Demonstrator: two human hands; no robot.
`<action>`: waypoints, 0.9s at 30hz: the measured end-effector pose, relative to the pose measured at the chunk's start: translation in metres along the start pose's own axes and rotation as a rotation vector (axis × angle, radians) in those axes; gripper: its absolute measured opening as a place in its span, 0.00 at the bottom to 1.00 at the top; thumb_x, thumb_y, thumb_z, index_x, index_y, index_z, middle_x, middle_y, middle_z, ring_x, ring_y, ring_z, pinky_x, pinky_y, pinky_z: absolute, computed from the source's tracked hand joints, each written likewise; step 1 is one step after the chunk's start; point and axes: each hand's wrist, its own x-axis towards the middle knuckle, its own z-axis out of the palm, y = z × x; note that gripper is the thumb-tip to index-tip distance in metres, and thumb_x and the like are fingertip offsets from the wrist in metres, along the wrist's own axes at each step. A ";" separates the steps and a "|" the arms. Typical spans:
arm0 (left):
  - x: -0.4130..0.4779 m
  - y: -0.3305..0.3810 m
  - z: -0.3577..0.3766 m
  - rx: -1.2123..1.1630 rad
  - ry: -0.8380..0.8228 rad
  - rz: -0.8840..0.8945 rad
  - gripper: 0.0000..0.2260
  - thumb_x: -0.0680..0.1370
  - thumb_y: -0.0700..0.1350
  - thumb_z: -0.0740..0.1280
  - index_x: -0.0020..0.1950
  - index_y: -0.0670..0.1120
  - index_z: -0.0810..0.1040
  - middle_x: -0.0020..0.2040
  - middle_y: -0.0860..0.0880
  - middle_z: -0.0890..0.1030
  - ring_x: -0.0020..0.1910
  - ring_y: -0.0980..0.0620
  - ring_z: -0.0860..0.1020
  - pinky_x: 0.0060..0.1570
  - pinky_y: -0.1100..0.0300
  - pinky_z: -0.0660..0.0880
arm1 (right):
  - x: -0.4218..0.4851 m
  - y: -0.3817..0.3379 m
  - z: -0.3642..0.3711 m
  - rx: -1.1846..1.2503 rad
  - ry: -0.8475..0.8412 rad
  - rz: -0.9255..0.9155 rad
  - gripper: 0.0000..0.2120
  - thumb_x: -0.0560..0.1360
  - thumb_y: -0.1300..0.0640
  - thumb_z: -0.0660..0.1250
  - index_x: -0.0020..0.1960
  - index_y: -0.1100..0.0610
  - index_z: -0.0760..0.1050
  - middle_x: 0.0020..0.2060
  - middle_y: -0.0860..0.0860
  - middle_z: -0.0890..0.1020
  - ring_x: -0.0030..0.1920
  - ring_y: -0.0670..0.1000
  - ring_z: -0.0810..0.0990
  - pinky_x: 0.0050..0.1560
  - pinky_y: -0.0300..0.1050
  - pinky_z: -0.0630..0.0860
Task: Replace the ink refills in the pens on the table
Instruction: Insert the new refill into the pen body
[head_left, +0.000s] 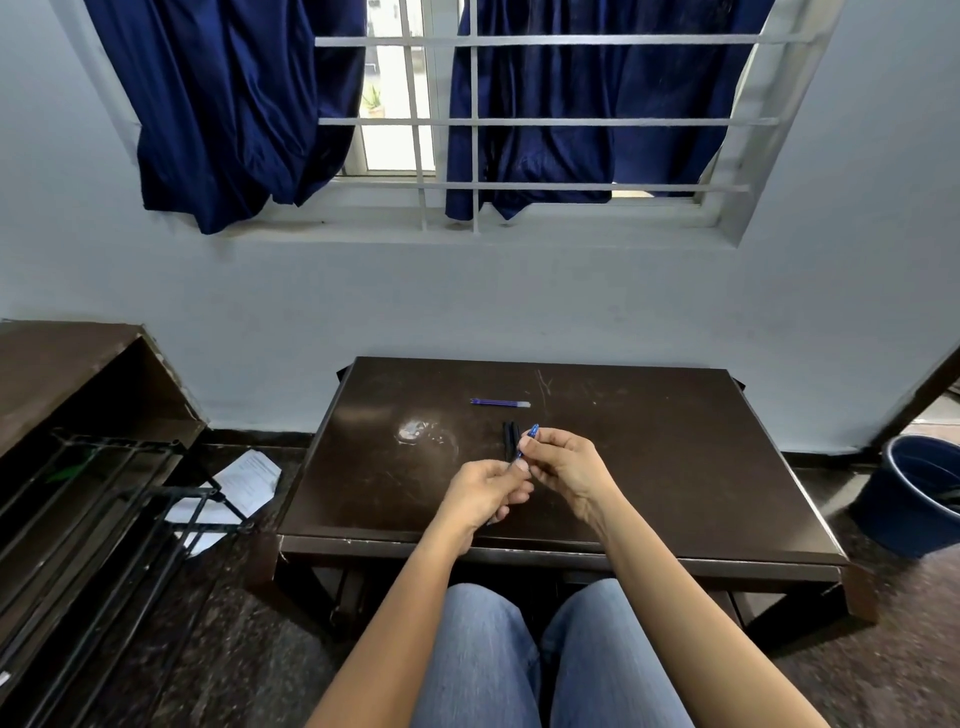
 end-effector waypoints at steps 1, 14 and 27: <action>-0.001 0.003 0.001 0.029 -0.034 -0.037 0.18 0.82 0.54 0.57 0.53 0.45 0.82 0.46 0.49 0.86 0.43 0.57 0.83 0.30 0.69 0.70 | 0.000 0.000 0.001 -0.006 -0.008 -0.005 0.01 0.73 0.63 0.71 0.44 0.61 0.81 0.32 0.51 0.81 0.32 0.45 0.79 0.35 0.35 0.76; 0.007 0.006 -0.001 0.018 -0.105 -0.152 0.19 0.83 0.53 0.55 0.55 0.44 0.82 0.46 0.49 0.86 0.45 0.55 0.82 0.42 0.62 0.79 | 0.001 0.004 -0.001 -0.035 0.003 -0.006 0.01 0.73 0.65 0.70 0.43 0.60 0.81 0.32 0.51 0.82 0.31 0.44 0.79 0.34 0.34 0.76; 0.008 -0.004 0.002 -0.003 -0.210 -0.126 0.16 0.84 0.48 0.53 0.60 0.43 0.78 0.54 0.44 0.82 0.54 0.50 0.82 0.51 0.60 0.79 | 0.006 0.010 -0.005 -0.093 -0.001 -0.009 0.03 0.71 0.63 0.73 0.39 0.58 0.82 0.30 0.51 0.79 0.30 0.45 0.74 0.31 0.35 0.73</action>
